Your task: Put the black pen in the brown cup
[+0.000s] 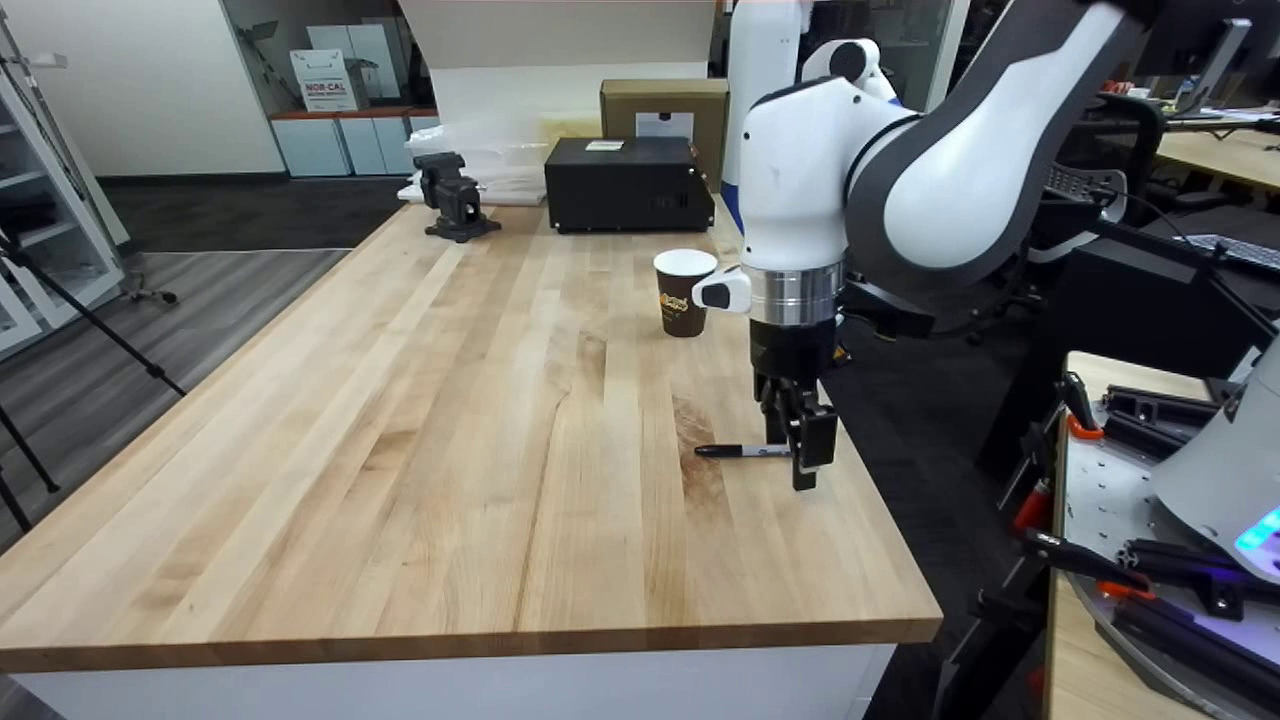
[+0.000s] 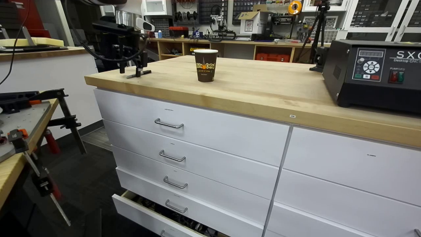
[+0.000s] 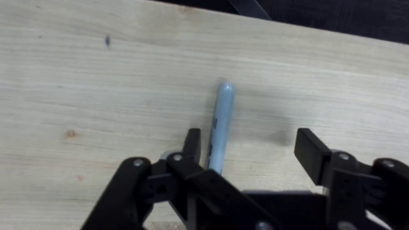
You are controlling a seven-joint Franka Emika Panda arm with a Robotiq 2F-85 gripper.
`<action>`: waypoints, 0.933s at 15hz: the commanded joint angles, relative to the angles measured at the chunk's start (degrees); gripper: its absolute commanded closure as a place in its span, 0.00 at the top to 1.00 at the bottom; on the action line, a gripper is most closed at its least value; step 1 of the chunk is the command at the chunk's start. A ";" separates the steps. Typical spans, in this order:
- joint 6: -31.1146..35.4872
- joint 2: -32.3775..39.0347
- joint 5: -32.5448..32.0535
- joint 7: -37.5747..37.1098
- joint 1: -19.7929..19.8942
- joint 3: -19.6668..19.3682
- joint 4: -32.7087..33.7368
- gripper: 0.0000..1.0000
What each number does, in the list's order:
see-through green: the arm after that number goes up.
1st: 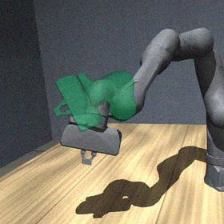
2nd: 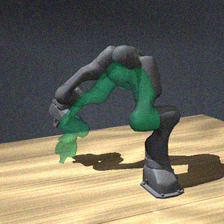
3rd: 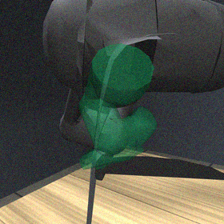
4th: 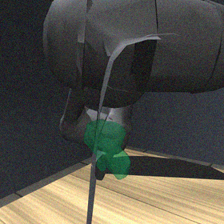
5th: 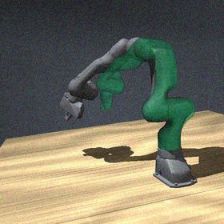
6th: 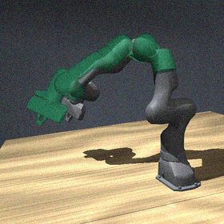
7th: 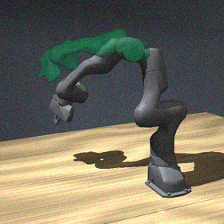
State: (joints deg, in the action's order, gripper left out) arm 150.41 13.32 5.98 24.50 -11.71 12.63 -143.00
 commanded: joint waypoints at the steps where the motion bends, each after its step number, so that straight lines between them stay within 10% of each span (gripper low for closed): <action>1: 1.59 0.57 -1.18 -2.16 0.77 1.64 -0.52 0.47; 8: -2.29 -1.89 -4.81 -6.58 -0.81 2.54 -0.33 0.02; 14: -14.60 -6.46 -8.35 -7.52 -0.11 1.40 3.45 0.03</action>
State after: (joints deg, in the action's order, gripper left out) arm 143.42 10.65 -0.06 18.76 -12.24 14.73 -141.40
